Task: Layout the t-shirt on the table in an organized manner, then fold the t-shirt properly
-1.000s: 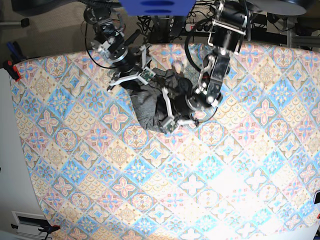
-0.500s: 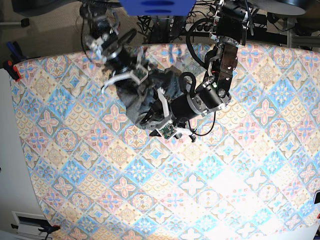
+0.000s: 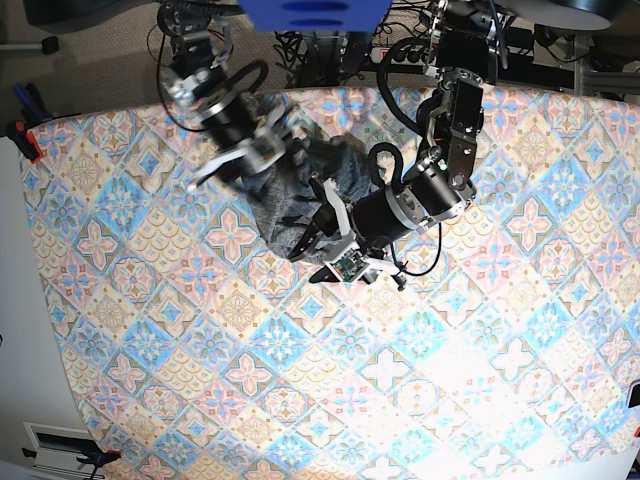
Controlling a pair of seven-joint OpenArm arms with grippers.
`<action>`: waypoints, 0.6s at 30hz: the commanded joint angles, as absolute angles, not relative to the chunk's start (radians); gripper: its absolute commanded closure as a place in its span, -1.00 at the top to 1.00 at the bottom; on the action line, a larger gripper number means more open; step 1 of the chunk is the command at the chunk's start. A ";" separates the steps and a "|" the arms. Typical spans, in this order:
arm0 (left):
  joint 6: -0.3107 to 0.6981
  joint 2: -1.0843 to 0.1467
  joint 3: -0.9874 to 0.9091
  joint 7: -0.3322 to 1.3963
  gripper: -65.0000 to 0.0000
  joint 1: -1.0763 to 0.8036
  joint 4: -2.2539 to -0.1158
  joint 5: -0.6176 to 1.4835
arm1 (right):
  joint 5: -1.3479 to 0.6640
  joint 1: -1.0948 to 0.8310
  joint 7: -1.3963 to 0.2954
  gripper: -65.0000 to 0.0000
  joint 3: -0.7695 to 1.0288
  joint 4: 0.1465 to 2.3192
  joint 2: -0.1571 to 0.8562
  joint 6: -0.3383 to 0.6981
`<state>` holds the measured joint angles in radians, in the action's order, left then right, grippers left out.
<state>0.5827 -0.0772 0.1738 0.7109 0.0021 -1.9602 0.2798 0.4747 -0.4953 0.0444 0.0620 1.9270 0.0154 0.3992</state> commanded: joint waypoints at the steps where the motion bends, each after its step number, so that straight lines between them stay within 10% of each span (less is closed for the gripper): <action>1: 0.582 -0.074 0.173 0.687 -0.31 0.013 -1.985 0.289 | 0.421 -0.483 0.124 -0.18 0.107 1.949 -0.002 0.395; 6: 0.582 -0.074 0.162 0.687 -0.37 -0.030 -2.011 0.288 | 0.317 -0.473 0.189 -0.18 0.243 1.945 -0.035 0.397; 10: 0.582 -0.097 0.130 0.680 -1.00 -0.104 -2.054 0.248 | 0.251 -0.473 0.189 -0.39 0.331 1.940 -0.036 0.397; 13: 0.582 -0.104 0.110 0.677 -1.00 -0.148 -2.077 0.197 | 0.137 -0.473 0.162 -0.95 0.417 1.940 -0.036 0.397; 18: 0.582 -0.102 0.045 0.611 -1.00 -0.260 -2.104 0.143 | -0.016 -0.473 0.094 -1.00 0.582 1.940 -0.036 0.397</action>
<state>0.5797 -0.1036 0.0452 0.6399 -0.2623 -2.0865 0.1261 -0.0017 -0.4751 0.0689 0.5804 1.9224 -0.0395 0.3889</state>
